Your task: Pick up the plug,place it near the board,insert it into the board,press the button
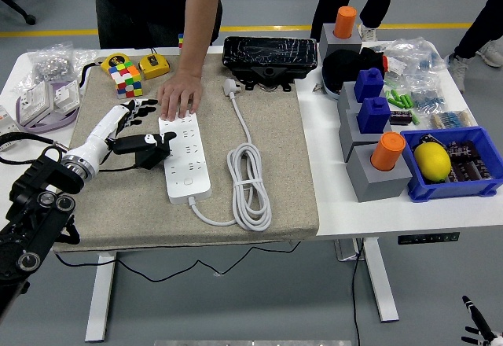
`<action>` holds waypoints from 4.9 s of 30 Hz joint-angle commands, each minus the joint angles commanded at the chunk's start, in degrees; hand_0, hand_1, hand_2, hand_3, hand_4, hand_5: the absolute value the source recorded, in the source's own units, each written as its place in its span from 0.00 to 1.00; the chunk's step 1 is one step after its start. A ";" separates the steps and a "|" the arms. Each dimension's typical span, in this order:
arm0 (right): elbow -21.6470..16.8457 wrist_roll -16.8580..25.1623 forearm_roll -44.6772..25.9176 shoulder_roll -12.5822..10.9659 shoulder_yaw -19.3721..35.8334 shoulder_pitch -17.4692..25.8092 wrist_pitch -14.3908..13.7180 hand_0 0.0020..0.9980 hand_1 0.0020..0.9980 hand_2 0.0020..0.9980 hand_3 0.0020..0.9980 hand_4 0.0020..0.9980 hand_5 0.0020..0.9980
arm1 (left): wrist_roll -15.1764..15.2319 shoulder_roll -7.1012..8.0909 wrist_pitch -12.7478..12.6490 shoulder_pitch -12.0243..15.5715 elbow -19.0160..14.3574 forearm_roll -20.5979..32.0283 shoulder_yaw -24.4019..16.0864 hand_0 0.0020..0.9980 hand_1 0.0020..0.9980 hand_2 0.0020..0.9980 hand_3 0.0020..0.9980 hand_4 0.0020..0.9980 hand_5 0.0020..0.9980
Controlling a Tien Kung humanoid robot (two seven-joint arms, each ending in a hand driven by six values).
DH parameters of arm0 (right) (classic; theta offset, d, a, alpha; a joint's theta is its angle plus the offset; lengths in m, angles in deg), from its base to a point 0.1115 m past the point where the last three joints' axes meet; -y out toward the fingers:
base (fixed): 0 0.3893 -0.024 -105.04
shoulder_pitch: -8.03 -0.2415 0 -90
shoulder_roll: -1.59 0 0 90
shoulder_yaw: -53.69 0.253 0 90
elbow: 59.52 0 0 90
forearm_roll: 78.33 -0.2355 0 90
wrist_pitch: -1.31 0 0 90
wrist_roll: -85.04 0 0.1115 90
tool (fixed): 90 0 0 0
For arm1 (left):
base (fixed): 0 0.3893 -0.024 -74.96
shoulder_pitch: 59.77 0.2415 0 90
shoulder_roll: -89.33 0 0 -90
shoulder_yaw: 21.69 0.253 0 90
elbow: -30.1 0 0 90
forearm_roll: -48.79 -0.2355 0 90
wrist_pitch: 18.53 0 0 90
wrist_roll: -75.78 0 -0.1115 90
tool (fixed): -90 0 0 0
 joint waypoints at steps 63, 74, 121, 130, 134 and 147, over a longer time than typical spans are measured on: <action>0.00 -0.08 1.04 -0.14 1.10 0.39 0.18 1.00 0.86 0.78 0.83 1.00 1.00 | -20.07 2.93 -14.90 14.44 -20.14 -23.98 12.25 0.95 0.89 0.84 0.84 1.00 1.00; 0.00 -0.08 1.01 -0.15 1.09 0.33 0.16 1.00 0.86 0.78 0.83 1.00 1.00 | -19.50 2.50 -14.68 14.10 -18.33 -23.82 12.48 0.95 0.89 0.84 0.84 1.00 1.00; 0.00 -0.13 1.32 -0.38 1.51 0.15 0.09 1.00 0.86 0.78 0.83 1.00 1.00 | -19.61 2.81 -12.95 9.72 -18.50 -25.67 18.67 0.96 0.88 0.83 0.84 1.00 1.00; 0.00 -0.05 1.16 -0.23 1.59 0.47 0.04 1.00 0.86 0.78 0.83 1.00 1.00 | -18.71 2.97 -15.77 10.60 -24.39 -25.65 18.00 0.88 0.83 0.79 0.83 1.00 0.99; 0.00 0.04 1.09 0.04 1.54 0.77 0.08 1.00 0.86 0.78 0.83 1.00 1.00 | -17.96 2.97 -15.43 11.53 -28.14 -24.80 17.91 0.69 0.72 0.70 0.82 0.93 0.52; 0.00 0.12 1.19 0.02 1.71 0.71 0.05 1.00 0.86 0.78 0.83 1.00 1.00 | -20.84 3.97 -5.41 11.59 -36.61 -28.14 16.62 0.22 0.13 0.20 0.73 0.56 0.03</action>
